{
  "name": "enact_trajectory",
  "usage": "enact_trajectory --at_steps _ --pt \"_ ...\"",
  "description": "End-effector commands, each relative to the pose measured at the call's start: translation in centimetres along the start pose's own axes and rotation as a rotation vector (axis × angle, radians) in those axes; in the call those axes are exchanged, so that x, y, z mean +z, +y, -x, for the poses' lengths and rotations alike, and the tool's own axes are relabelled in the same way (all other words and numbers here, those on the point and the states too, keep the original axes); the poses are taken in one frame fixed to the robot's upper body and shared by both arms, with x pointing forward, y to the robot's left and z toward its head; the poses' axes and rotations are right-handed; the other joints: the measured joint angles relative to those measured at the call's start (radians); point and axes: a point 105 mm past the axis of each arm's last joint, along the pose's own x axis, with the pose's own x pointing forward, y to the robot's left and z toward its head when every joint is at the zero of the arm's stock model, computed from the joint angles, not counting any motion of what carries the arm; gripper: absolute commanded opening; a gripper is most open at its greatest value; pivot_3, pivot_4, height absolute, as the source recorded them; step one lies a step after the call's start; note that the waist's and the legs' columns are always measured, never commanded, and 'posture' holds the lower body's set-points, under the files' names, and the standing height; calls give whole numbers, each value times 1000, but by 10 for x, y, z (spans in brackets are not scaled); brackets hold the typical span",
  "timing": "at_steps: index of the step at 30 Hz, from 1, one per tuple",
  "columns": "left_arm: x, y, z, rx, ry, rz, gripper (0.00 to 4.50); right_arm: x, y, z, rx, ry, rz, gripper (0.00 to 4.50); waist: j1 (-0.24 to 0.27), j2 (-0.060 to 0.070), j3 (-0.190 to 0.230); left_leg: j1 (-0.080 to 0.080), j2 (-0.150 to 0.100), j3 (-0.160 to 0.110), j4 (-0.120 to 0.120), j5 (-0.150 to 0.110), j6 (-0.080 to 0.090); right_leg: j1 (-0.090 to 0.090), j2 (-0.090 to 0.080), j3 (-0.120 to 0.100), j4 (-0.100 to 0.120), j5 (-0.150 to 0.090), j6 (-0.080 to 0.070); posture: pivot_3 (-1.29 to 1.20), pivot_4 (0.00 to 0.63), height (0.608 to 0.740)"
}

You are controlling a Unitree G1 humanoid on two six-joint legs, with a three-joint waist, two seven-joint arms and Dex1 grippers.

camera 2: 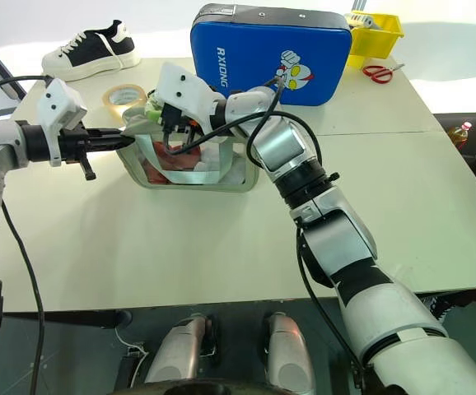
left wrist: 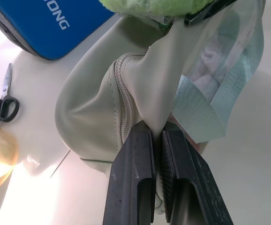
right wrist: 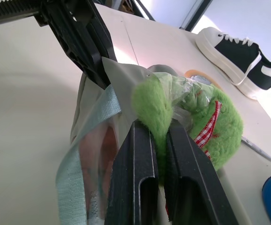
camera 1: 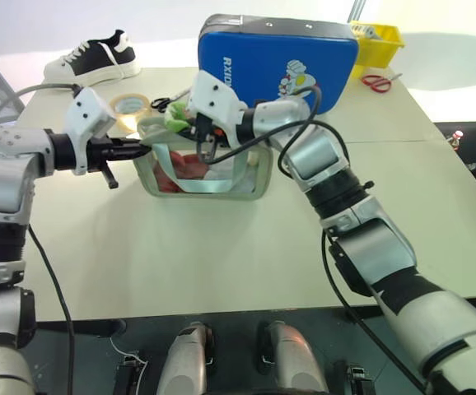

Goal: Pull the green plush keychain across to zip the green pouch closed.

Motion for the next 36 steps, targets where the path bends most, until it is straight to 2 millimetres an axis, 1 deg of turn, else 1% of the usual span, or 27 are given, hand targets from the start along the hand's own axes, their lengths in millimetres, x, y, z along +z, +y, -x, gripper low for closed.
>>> enact_trajectory --at_steps 1,3,7,8,12,15,17,19,22,25,28,33,36 --pt "7 4 4 16 -15 -25 0 19 -17 35 -53 -74 -46 55 4 0 0 0 0 0 0 0 0 0 0 0 0 0 0 0 150 740" --pt "7 4 3 13 -16 -26 0 18 -20 48 -73 -77 -95 55 4 0 0 -1 0 0 0 0 0 0 0 0 0 0 0 0 150 740" --pt "7 5 2 6 -17 -27 0 5 -39 80 -197 -42 -192 55 1 0 0 -1 -1 0 0 0 0 0 0 0 0 0 0 0 150 740" --pt "7 4 2 4 -17 -28 0 3 -40 84 -213 -38 -210 55 1 0 0 -1 0 0 0 0 0 0 0 0 0 0 0 0 150 740" --pt "8 5 -1 -3 -19 -32 0 -14 -49 103 -301 14 -231 55 -3 0 0 0 0 0 0 0 0 0 0 0 0 0 0 0 150 740" --pt "10 5 -3 -12 -22 -38 0 -20 -50 104 -327 34 -219 55 0 0 0 0 0 0 0 0 1 0 0 0 0 0 0 0 150 740" --pt "11 6 -5 -16 -25 -41 0 -20 -49 103 -329 32 -218 55 1 0 0 -1 0 0 0 0 0 0 0 0 0 0 0 0 150 740" --pt "14 5 -4 -27 -26 -47 0 -17 -45 97 -319 16 -219 55 -5 0 0 0 0 0 0 0 1 0 0 0 0 0 0 0 150 740" --pt "17 6 1 -23 -25 -53 0 -14 -42 90 -311 1 -220 55 -9 0 0 0 1 1 -1 0 0 -2 0 0 0 0 0 0 150 740" --pt "16 9 9 4 -10 -56 0 -14 -41 89 -311 -2 -223 55 -7 0 0 -1 1 2 -1 0 0 -3 1 0 1 0 0 0 150 740" --pt "11 12 18 35 12 -51 0 -15 -40 92 -314 4 -226 55 -4 0 0 -1 1 2 -1 0 0 -3 0 0 0 0 0 0 150 740" --pt "3 18 35 90 45 -42 0 -27 -39 105 -336 48 -233 55 1 0 0 -1 1 1 -1 0 0 -3 0 0 0 0 0 0 150 740" --pt "-1 15 40 93 57 -31 0 -34 -37 114 -364 74 -247 55 0 0 0 -1 1 1 -1 0 0 -3 -1 0 -1 -1 -2 0 150 740"
